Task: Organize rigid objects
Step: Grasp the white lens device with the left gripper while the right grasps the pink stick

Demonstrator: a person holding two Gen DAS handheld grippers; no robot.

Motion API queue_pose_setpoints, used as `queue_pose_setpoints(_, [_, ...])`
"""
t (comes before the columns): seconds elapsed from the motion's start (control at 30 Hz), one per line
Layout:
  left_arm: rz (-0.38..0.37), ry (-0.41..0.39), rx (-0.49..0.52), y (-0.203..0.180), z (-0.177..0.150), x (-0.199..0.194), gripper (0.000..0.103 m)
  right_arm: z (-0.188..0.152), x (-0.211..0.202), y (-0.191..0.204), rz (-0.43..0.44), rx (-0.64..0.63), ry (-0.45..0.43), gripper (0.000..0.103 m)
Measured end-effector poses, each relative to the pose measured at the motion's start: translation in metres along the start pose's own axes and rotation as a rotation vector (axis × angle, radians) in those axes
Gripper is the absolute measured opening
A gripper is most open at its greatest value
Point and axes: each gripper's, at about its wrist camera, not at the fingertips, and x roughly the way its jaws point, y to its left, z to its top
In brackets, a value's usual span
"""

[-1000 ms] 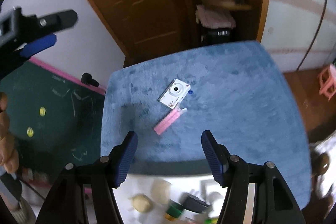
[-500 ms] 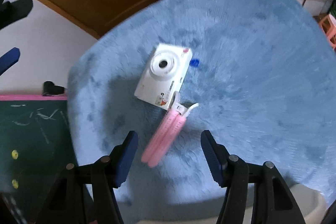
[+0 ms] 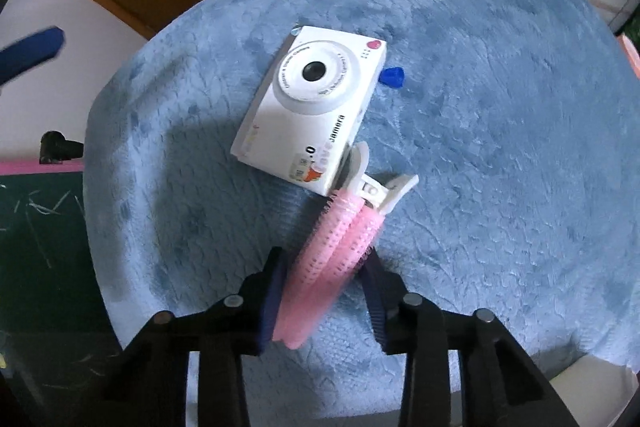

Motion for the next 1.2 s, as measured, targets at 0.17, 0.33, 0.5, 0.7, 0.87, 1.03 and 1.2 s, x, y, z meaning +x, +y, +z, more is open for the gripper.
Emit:
queue_pose_setpoints(0.17, [-0.012, 0.048, 0.024, -0.010, -0.004, 0.023, 0.076, -0.005, -0.009, -0.030, 0.108, 0.073, 0.049, 0.029])
queue_pose_setpoints(0.33, [-0.022, 0.140, 0.095, -0.028, -0.015, 0.054, 0.076, -0.008, -0.021, -0.065, 0.151, 0.132, 0.067, 0.029])
queue_pose_setpoints(0.5, [-0.034, 0.202, 0.143, -0.043, -0.027, 0.074, 0.076, -0.007, -0.031, -0.093, 0.172, 0.175, 0.066, 0.029])
queue_pose_setpoints(0.7, [-0.050, 0.228, 0.158, -0.048, -0.029, 0.085, 0.076, -0.004, -0.041, -0.107, 0.187, 0.179, 0.056, 0.029])
queue_pose_setpoints(0.87, [-0.060, 0.257, 0.161, -0.050, -0.029, 0.090, 0.076, -0.008, -0.044, -0.113, 0.191, 0.176, 0.065, 0.028])
queue_pose_setpoints(1.03, [-0.030, 0.274, 0.222, -0.059, -0.038, 0.099, 0.075, -0.010, -0.048, -0.112, 0.191, 0.159, 0.061, 0.028])
queue_pose_setpoints(1.2, [0.012, 0.237, 0.256, -0.067, -0.044, 0.098, 0.066, -0.012, -0.048, -0.108, 0.192, 0.157, 0.063, 0.028])
